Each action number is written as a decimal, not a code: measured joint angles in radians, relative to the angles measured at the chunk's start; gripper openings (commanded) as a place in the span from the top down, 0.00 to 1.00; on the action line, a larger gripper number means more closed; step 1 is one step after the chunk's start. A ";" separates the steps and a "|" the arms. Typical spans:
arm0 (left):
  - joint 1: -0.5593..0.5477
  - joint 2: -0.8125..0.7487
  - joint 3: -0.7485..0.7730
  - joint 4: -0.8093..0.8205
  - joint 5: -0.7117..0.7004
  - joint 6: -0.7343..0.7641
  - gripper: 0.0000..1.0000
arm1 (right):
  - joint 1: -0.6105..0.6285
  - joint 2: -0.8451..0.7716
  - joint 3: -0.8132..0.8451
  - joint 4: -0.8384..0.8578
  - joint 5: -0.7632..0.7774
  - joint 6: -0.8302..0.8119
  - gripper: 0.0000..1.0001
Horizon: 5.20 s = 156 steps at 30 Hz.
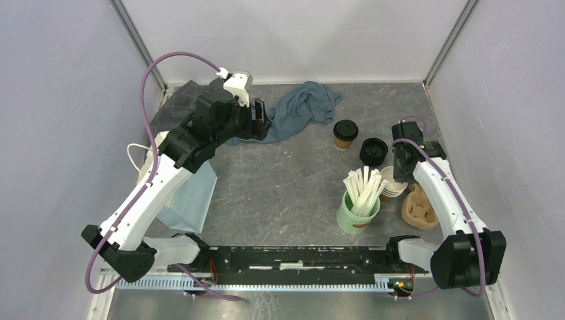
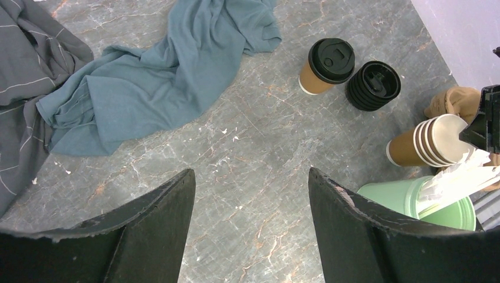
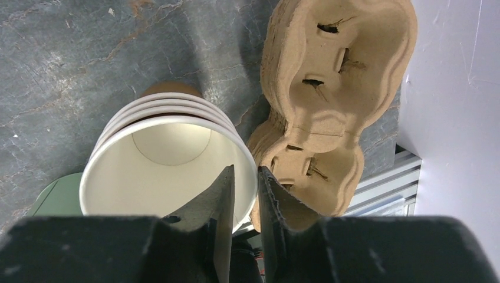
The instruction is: Pack the takeout coffee
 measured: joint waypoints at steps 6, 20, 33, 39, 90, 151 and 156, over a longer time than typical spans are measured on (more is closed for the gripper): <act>0.000 0.000 0.000 0.000 0.000 0.000 0.23 | 0.000 0.000 0.000 0.011 0.001 -0.002 0.83; 0.000 -0.014 0.000 -0.002 0.002 0.000 0.23 | -0.010 -0.028 0.011 0.005 -0.042 0.021 1.00; 0.000 -0.060 -0.008 -0.004 0.030 -0.005 0.23 | -0.107 -0.084 0.039 -0.006 -0.170 0.019 1.00; 0.000 -0.061 -0.008 -0.006 0.056 -0.072 0.23 | -0.232 -0.082 0.039 0.000 -0.285 -0.028 1.00; 0.000 0.069 0.180 -0.107 0.171 -0.149 0.22 | 0.395 0.474 0.576 0.150 -0.620 -0.018 1.00; 0.278 0.606 0.401 0.001 0.102 0.061 0.10 | -0.033 0.718 0.529 0.170 -0.142 -0.169 0.64; 0.295 0.615 0.401 0.002 0.149 0.060 0.10 | -0.033 0.722 0.538 0.169 -0.127 -0.172 0.66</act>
